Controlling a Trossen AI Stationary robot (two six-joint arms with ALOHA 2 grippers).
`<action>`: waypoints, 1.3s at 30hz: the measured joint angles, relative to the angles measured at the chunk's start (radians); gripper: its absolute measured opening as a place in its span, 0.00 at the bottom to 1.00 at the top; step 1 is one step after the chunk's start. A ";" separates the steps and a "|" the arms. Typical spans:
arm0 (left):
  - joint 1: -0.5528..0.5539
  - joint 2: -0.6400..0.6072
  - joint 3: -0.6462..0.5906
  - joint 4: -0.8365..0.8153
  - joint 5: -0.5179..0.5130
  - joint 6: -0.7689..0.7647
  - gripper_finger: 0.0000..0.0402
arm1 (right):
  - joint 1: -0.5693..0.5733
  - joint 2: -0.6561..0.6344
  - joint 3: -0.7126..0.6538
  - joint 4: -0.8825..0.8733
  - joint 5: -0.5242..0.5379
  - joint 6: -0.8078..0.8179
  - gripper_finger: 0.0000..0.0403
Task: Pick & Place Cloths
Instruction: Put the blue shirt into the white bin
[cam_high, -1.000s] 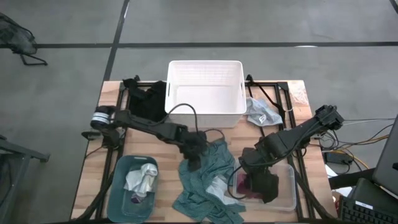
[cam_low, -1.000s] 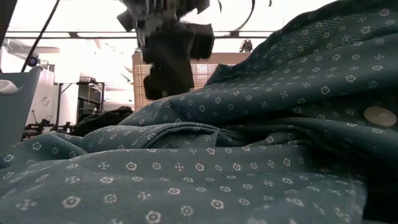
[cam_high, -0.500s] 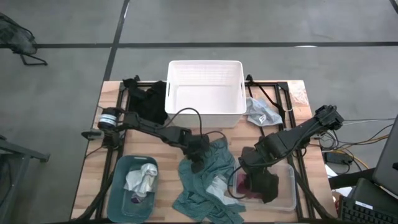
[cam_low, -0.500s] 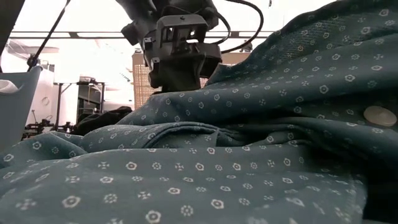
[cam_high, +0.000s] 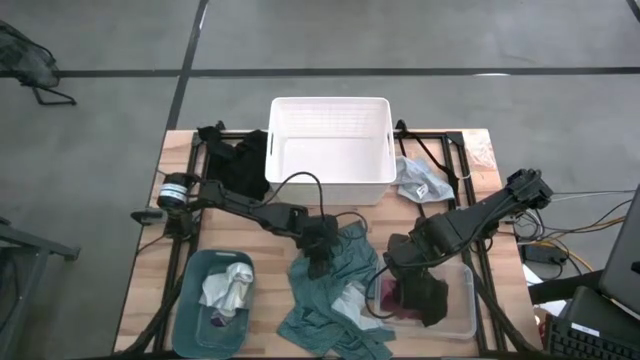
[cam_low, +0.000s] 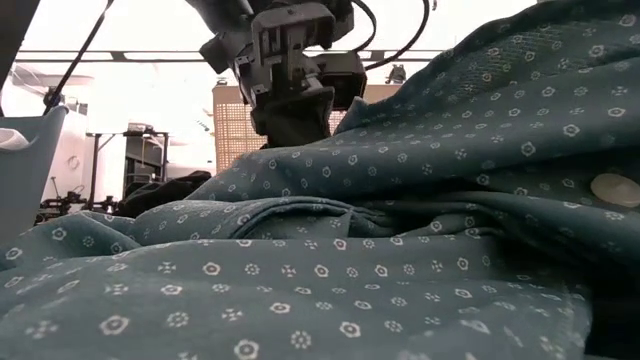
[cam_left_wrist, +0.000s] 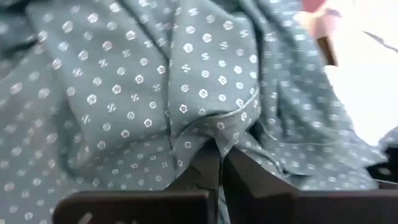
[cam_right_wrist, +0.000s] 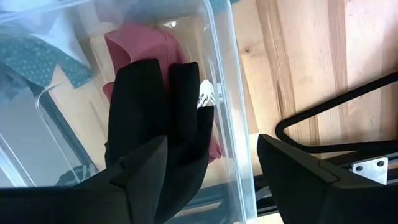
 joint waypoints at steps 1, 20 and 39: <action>0.000 -0.003 0.000 0.001 0.009 0.001 0.02 | 0.000 0.000 0.000 0.001 0.001 0.002 0.59; 0.031 -0.440 0.002 -0.086 -0.129 -0.004 0.01 | -0.010 -0.004 0.046 0.103 0.200 0.046 0.37; 0.034 -0.626 0.125 -0.029 -0.391 -0.037 0.01 | -0.218 -0.004 0.340 0.587 0.457 -0.196 0.66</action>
